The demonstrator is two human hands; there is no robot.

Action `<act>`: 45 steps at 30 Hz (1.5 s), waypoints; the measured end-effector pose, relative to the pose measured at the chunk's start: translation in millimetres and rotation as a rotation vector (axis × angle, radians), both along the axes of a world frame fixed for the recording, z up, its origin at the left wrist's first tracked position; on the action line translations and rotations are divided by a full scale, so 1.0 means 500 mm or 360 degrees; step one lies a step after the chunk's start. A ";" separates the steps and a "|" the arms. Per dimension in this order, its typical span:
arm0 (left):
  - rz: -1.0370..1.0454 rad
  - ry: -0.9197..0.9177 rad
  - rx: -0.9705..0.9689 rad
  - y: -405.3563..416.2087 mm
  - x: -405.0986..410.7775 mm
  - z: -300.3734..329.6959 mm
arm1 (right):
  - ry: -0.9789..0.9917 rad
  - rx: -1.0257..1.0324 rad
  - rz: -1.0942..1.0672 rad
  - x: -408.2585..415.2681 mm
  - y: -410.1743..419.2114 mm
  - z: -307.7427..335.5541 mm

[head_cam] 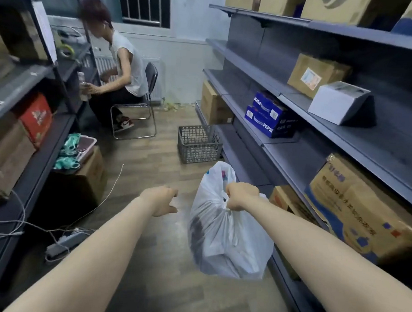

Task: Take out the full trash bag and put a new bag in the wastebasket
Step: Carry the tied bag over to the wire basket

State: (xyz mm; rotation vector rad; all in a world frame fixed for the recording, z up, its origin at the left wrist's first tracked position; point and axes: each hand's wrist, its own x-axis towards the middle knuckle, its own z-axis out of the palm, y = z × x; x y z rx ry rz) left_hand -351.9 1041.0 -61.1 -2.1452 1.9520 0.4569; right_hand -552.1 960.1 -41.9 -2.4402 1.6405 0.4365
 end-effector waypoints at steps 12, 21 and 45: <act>-0.0135 0.0021 -0.0035 -0.346 0.201 -0.003 | -0.0079 -0.0062 -0.0155 0.193 -0.309 -0.010; -0.0222 0.0022 -0.0061 -0.688 0.272 -0.007 | -0.0105 0.0042 -0.0180 0.291 -0.623 -0.033; -0.0482 -0.0081 0.0059 -1.502 0.624 0.002 | -0.0034 0.0084 -0.0495 0.555 -1.375 -0.050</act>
